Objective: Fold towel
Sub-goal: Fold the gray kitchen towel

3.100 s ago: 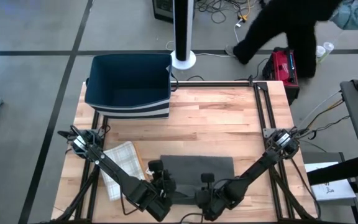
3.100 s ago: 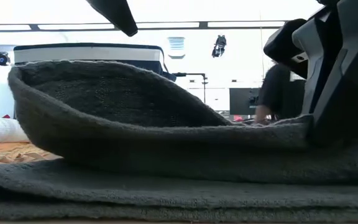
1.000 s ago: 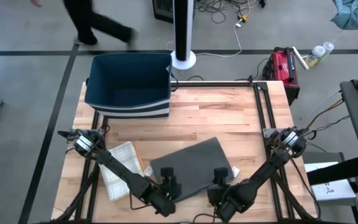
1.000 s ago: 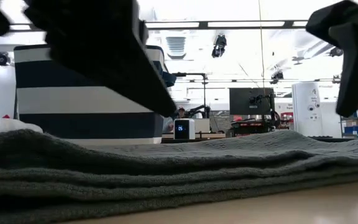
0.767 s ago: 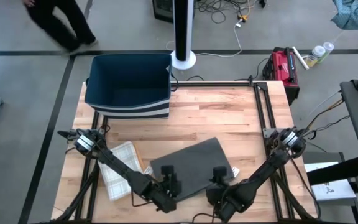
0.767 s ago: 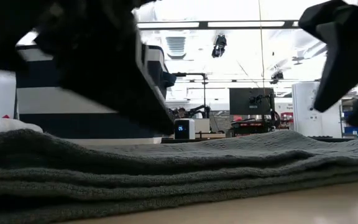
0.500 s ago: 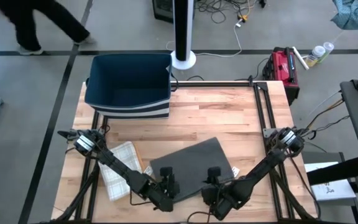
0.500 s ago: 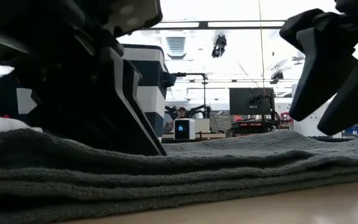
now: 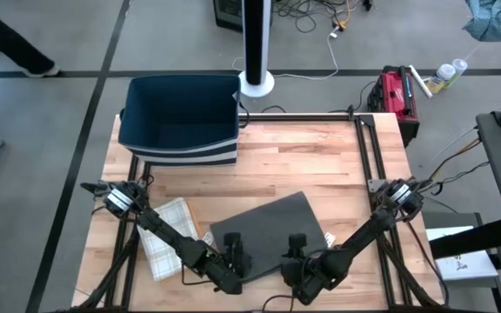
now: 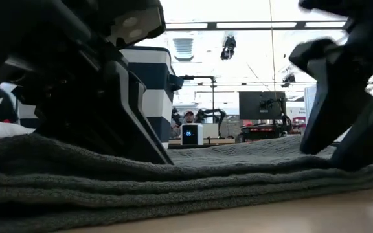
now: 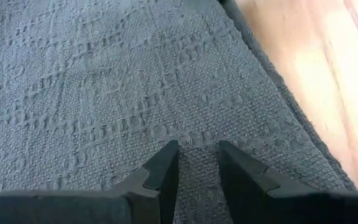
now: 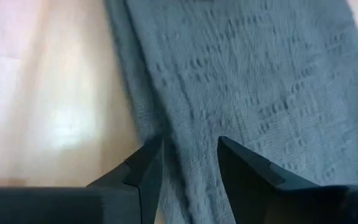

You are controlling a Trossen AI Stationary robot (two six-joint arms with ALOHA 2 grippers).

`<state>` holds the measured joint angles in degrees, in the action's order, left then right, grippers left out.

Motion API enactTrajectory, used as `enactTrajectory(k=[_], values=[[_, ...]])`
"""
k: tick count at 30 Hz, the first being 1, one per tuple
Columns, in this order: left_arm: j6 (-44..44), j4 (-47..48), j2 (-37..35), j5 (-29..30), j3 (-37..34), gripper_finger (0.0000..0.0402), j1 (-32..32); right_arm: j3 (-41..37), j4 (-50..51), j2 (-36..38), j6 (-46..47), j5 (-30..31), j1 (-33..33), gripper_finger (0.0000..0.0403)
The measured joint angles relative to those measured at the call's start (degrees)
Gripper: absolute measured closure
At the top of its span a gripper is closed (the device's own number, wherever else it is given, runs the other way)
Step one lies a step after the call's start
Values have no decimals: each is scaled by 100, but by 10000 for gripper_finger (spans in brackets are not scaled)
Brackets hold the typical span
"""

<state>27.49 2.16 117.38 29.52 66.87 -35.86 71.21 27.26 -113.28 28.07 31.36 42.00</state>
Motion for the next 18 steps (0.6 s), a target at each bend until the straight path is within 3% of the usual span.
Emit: enactTrajectory(k=[8, 18], values=[[0, 76, 0, -2, 202, 323, 2, -47, -20, -84, 121, 38, -51, 273], [-61, 184, 0, -4, 378, 325, 2, -47, -49, -83, 129, 36, -68, 316]])
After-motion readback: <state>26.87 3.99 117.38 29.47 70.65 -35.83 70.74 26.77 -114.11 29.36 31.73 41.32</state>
